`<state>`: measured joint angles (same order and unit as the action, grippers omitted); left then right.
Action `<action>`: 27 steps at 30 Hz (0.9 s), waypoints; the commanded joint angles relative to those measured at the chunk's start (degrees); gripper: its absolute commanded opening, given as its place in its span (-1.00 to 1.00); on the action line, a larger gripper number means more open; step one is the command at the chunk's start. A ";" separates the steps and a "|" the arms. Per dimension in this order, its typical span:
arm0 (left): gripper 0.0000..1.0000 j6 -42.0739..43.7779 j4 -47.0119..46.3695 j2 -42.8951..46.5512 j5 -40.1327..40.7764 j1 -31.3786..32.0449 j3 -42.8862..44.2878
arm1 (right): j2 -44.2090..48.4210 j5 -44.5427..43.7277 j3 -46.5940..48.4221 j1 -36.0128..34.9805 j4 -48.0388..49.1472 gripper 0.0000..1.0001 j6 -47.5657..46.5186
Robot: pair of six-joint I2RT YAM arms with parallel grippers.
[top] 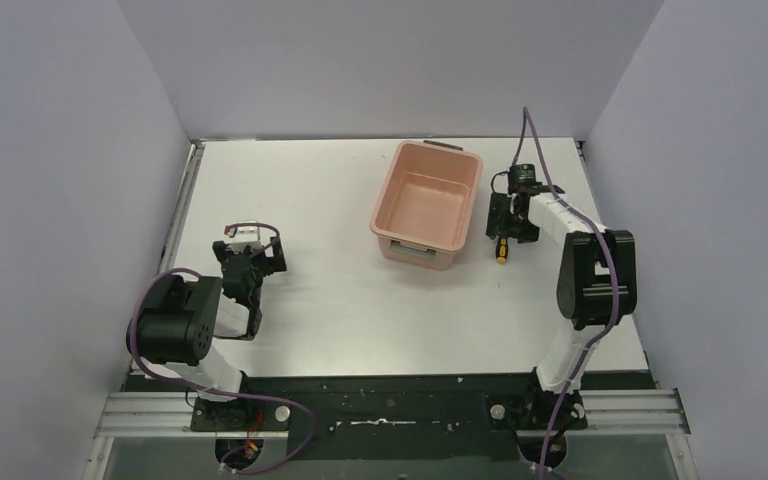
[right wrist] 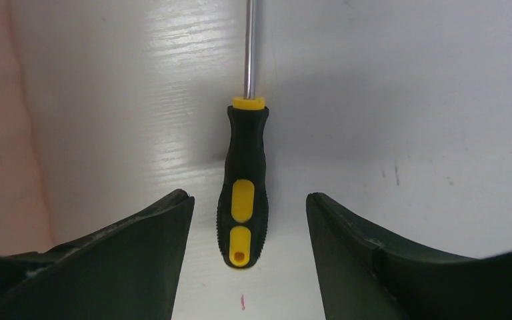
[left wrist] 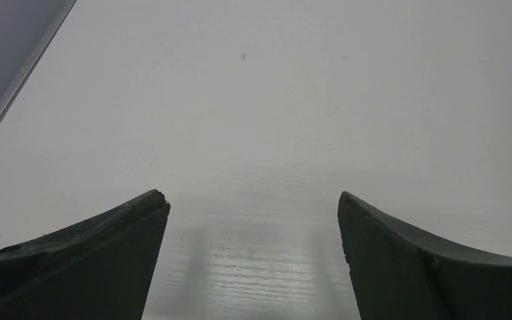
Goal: Put the screwdriver in the bin
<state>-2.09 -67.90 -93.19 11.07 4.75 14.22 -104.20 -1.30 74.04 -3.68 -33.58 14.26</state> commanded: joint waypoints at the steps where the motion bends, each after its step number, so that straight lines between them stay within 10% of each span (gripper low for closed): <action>1: 0.95 0.52 -1.50 0.90 -0.44 -0.27 0.29 | -4.55 -0.65 1.20 0.42 3.56 0.22 -1.21; 9: 0.95 0.56 -1.51 0.84 -0.47 -0.27 0.31 | -6.76 -2.14 2.53 0.57 1.82 -1.00 -1.74; 19: 0.95 0.53 -1.48 0.94 -0.46 -0.32 0.29 | 4.12 -9.63 24.11 -0.39 -18.34 -1.00 1.32; 27: 0.95 0.54 -1.45 0.84 -0.53 -0.32 0.31 | 2.53 -6.58 41.56 -16.79 -20.96 -1.00 5.85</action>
<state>-2.09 -67.88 -93.19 11.07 4.75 14.22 -101.82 -9.58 109.75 -11.92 -51.75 17.23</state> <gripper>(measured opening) 0.974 0.256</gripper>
